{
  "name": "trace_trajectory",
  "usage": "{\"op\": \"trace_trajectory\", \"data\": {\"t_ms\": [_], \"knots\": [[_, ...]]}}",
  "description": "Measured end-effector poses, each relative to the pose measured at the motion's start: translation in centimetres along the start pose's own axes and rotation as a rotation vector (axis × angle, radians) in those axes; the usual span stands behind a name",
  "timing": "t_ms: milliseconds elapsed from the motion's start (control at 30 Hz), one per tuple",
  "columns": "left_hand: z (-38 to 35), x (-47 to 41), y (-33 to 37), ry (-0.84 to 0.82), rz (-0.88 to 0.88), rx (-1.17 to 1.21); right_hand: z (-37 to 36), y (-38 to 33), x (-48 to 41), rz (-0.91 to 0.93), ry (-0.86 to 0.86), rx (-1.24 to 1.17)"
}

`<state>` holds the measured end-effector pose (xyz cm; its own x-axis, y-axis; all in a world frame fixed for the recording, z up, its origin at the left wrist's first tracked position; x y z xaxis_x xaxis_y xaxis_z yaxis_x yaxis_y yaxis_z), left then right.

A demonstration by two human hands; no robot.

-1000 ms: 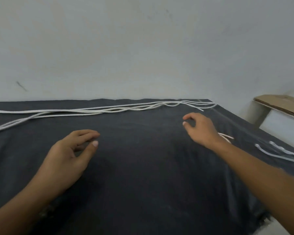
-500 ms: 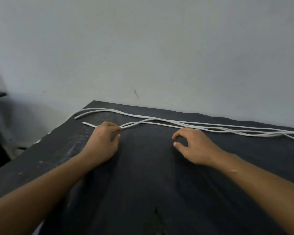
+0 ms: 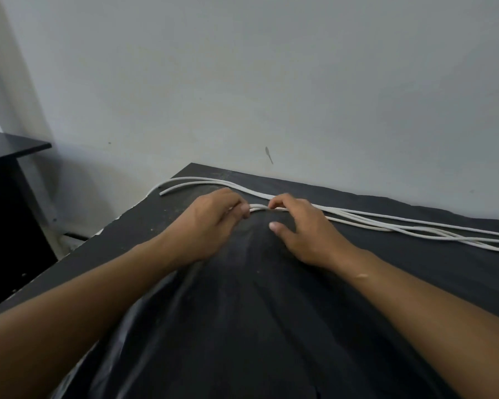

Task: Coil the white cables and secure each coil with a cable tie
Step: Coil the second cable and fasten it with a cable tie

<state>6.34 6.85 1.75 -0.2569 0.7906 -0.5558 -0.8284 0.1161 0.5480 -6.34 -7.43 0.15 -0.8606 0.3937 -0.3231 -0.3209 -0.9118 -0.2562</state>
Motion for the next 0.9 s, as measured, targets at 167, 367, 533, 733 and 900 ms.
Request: {"op": "trace_trajectory", "data": {"t_ms": [167, 367, 533, 733, 900], "knots": [[0.0, -0.1, 3.7, 0.084, 0.39, 0.647, 3.5, 1.1, 2.8, -0.022, 0.089, -0.148], [1.4, -0.4, 6.3, 0.046, 0.582, 1.479, 8.4, 5.2, 8.7, -0.064, 0.135, -0.094], [0.4, 0.9, 7.4, 0.065, 0.604, 1.639, 11.5, 9.1, 14.1, -0.153, 0.22, -0.12], [-4.2, 2.6, 9.2, 0.112, 0.616, 1.49, 12.0, 9.3, 19.5, -0.137, 0.224, -0.038], [-7.8, 3.4, 11.2, 0.085, 0.645, 1.387, 10.0, 6.1, 22.8, 0.023, 0.079, 0.08]]}}
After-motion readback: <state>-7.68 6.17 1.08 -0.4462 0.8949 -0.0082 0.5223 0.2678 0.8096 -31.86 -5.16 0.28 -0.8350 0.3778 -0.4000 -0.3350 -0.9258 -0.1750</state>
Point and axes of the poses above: each hand's wrist, its own x-axis away from the middle knuckle, its own z-axis out of the back of the hand, y = z × x, the point moved 3 cm from there along -x, towards the middle knuckle, and after that the axes turned 9 degrees about x, right-handed, at the moved point
